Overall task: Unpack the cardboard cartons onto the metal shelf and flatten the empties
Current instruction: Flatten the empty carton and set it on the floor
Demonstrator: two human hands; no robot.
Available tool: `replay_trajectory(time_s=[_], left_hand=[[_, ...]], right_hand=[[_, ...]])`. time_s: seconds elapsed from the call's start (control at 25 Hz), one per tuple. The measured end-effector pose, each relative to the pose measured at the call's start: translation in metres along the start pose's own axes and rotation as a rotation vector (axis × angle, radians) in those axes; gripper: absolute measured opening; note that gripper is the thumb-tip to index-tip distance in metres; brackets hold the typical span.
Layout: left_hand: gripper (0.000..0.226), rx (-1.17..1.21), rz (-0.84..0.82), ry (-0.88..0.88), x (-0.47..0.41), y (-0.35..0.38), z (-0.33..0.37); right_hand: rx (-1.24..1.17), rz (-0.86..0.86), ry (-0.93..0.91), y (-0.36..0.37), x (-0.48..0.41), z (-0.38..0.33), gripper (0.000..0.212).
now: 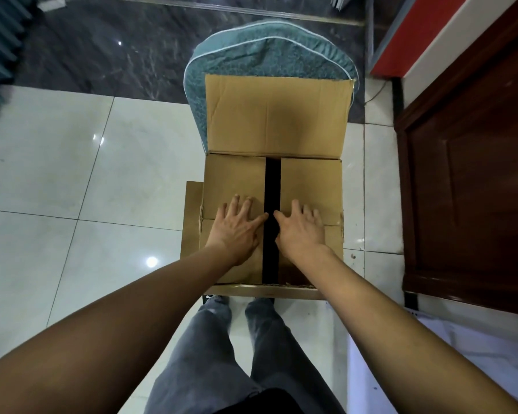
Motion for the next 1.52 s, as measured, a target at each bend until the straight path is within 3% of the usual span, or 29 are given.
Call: replay_trajectory(time_s=[0.44,0.68,0.84,1.04,1.28,1.52], left_hand=[[0.054,0.037,0.032,-0.006,-0.005,-0.001,0.015],[0.065,0.122,0.078,-0.008,-0.004,-0.007,0.018],[0.054,0.246,0.202,-0.029,0.007,-0.023,0.004],[0.047,0.377,0.342,0.034,0.035,-0.029,-0.017],[0.054,0.475,0.370,-0.092,0.062,-0.026,-0.040],[0.056,0.617,0.367,-0.185,0.075,-0.035,-0.045]], right_hand=[[-0.067,0.068,0.003,0.000,-0.003,0.006,0.039],[-0.151,0.104,-0.014,-0.006,0.004,0.005,0.053],[-0.257,0.213,-0.048,-0.019,0.016,0.017,0.054],[-0.343,0.304,-0.027,-0.028,0.043,0.047,0.041],[-0.377,0.387,0.145,-0.024,0.084,0.095,0.044],[-0.544,0.406,0.115,-0.013,0.096,0.114,0.052]])
Point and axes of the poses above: each hand's wrist, its own x-axis away from the middle knuckle, its own y-axis out of the palm, z = x × y, the point moved 4 cm from there along -x, towards the middle knuckle, and after that the axes turned 5 degrees about -z, right-handed, at the moved point
